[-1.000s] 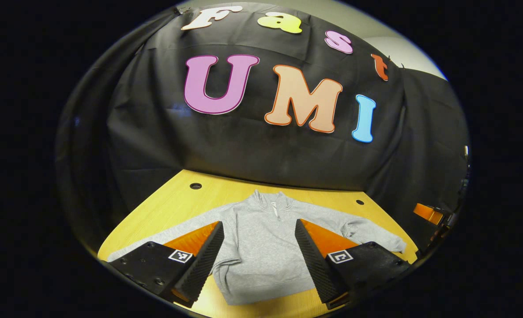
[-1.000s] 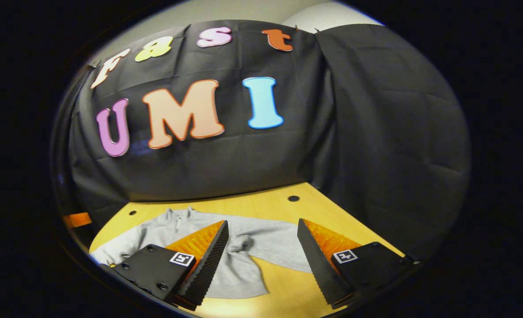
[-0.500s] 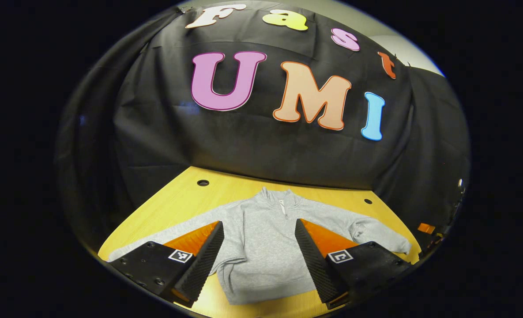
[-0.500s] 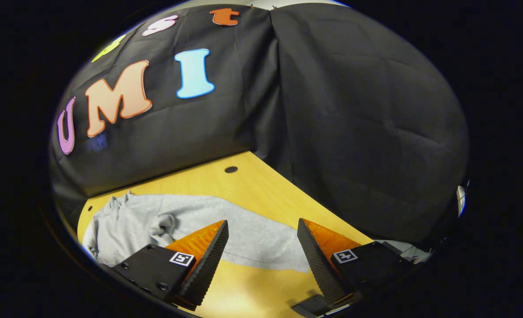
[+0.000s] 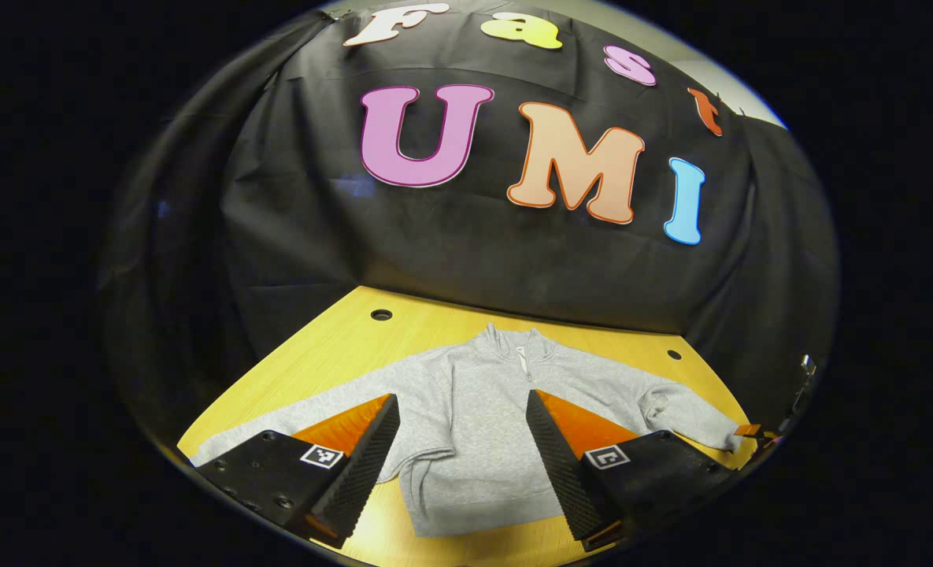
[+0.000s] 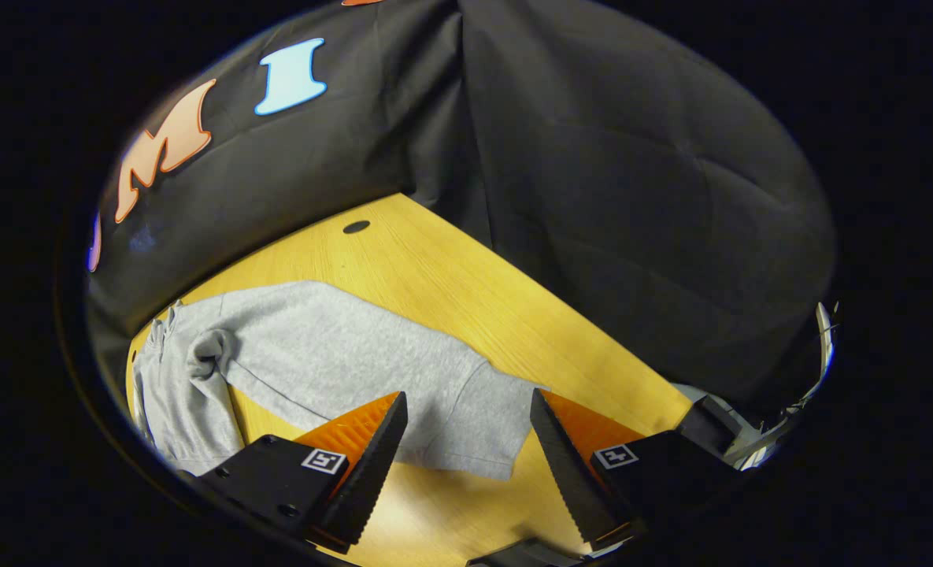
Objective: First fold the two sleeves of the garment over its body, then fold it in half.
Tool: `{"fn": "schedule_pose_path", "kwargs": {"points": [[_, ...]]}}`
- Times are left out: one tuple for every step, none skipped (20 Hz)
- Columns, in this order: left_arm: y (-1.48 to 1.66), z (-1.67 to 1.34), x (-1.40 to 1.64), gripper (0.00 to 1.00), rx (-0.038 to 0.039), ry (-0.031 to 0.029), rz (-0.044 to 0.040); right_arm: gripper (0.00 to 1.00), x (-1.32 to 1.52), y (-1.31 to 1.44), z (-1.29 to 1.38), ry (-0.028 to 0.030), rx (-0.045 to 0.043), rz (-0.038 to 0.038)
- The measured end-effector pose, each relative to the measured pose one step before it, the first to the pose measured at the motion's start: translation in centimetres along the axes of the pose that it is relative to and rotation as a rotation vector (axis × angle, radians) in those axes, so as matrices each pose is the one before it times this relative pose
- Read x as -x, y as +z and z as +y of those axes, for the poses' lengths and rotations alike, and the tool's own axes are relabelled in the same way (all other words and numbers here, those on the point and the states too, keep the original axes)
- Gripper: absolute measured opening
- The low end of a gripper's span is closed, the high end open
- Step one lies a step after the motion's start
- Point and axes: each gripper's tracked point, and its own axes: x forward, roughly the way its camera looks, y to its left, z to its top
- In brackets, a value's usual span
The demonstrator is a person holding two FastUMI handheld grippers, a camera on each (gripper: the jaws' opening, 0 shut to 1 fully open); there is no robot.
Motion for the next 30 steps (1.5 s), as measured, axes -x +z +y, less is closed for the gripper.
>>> {"fn": "schedule_pose_path", "kwargs": {"points": [[-0.226,0.086,-0.081,0.95,0.00260,0.00759,0.00459,0.98,-0.351,-0.609,-0.040,-0.00256,0.00592,0.01567],[-0.165,0.193,0.137,0.95,0.00143,0.00579,0.00644,0.95,-0.286,-0.577,0.073,0.00145,0.01312,0.01863],[0.026,0.148,0.027,0.95,-0.00034,0.00524,0.00237,0.98,-0.119,-0.322,-0.129,-0.00475,0.01758,0.01076],[-0.067,0.004,-0.040,0.95,-0.00050,0.00336,0.00187,0.95,-0.053,0.143,0.004,-0.00324,0.01724,-0.00889],[-0.035,0.028,0.059,0.95,-0.00001,0.00030,0.00263,0.94,-0.110,-0.307,0.031,-0.00437,0.01708,0.00210],[-0.026,-0.059,0.146,0.95,-0.00404,-0.00327,-0.00073,0.94,0.122,0.104,0.035,-0.00038,0.01406,-0.01247],[0.069,-0.111,0.122,0.95,-0.00998,-0.00254,-0.00024,0.99,-0.029,0.057,0.060,0.00218,-0.00644,-0.00318],[0.048,-0.016,0.000,0.95,-0.00936,-0.00321,-0.00036,0.94,-0.435,-0.169,0.020,-0.00395,-0.01080,-0.00419],[0.084,-0.032,0.045,0.95,-0.00542,-0.00142,-0.00099,0.92,0.532,0.121,-0.003,-0.00281,-0.00898,-0.00262],[0.093,0.103,0.041,0.95,0.00138,-0.00249,-0.00056,0.76,-0.115,0.008,0.256,-0.00180,-0.01072,0.00054],[-0.141,0.007,0.023,0.95,0.00599,-0.00124,0.00166,0.65,0.202,0.054,0.393,0.00840,-0.00082,0.00351],[-0.034,-0.019,0.005,0.95,0.00687,-0.00191,0.00285,0.54,-0.074,-0.116,0.464,0.00943,-0.00034,0.00420],[-0.225,0.005,0.010,0.95,0.00464,-0.00004,0.00213,0.44,-0.053,0.025,0.548,0.00899,-0.00336,0.00226],[-0.023,0.091,0.046,0.95,0.00037,0.00149,0.00188,0.33,0.105,-0.159,0.313,-0.00260,-0.00731,0.00657],[-0.116,0.135,-0.061,0.95,-0.00320,0.00283,0.00112,0.22,-0.021,0.050,0.102,-0.01184,-0.00652,0.00035],[0.058,0.078,0.055,0.95,-0.00170,0.00236,0.00040,0.20,-0.007,-0.153,-0.157,-0.00726,-0.00334,0.00858],[-0.122,0.050,0.071,0.95,0.00113,0.00005,0.00215,0.14,0.097,0.002,-0.040,-0.01029,0.00202,0.00247],[0.005,0.146,0.033,0.95,0.00365,0.00033,0.00054,0.13,0.047,0.029,-0.081,-0.00585,0.01050,0.00184],[0.026,0.097,0.066,0.95,0.00350,0.00043,-0.00035,0.13,-0.280,0.071,-0.032,-0.01016,0.00361,0.00380],[-0.063,0.097,0.043,0.95,0.00118,0.00147,-0.00018,0.06,0.360,-0.021,0.146,-0.01078,0.00657,0.00213],[0.095,0.126,0.010,0.95,0.00021,0.00235,-0.00093,0.06,-0.063,0.058,-0.052,-0.01081,0.00616,0.00123],[0.069,0.044,0.020,0.95,0.00029,0.00083,-0.00055,0.06,0.097,-0.045,0.005,-0.00838,0.00245,0.00514],[-0.159,0.161,0.027,0.95,-0.00062,-0.00012,-0.00038,0.06,0.141,0.083,0.271,-0.00259,-0.00401,0.00685],[0.132,0.141,0.041,0.95,-0.00250,0.00133,0.00036,0.06,0.092,-0.023,0.404,0.00287,-0.00731,0.00480],[0.092,0.167,-0.036,0.95,-0.00175,-0.00032,-0.00062,0.07,0.084,0.059,0.464,0.00443,-0.00642,0.00093],[0.133,0.035,0.024,0.95,0.00071,-0.00284,-0.00379,0.06,0.323,0.116,0.479,0.00743,-0.00224,-0.00139],[-0.037,0.057,-0.031,0.95,0.00094,-0.00130,-0.00099,0.06,0.285,0.237,0.479,0.00638,-0.00037,-0.00543],[-0.013,0.121,-0.053,0.95,0.00037,-0.00038,0.00174,0.06,0.353,0.435,0.598,0.00912,0.00215,-0.00998],[-0.060,0.136,0.009,0.95,0.00249,0.00038,0.00149,0.06,0.341,0.502,0.658,0.01111,0.00096,-0.01160],[0.014,0.198,-0.057,0.95,0.00450,-0.00003,0.00272,0.06,0.365,0.531,0.879,0.01638,-0.00067,-0.00780]]}}
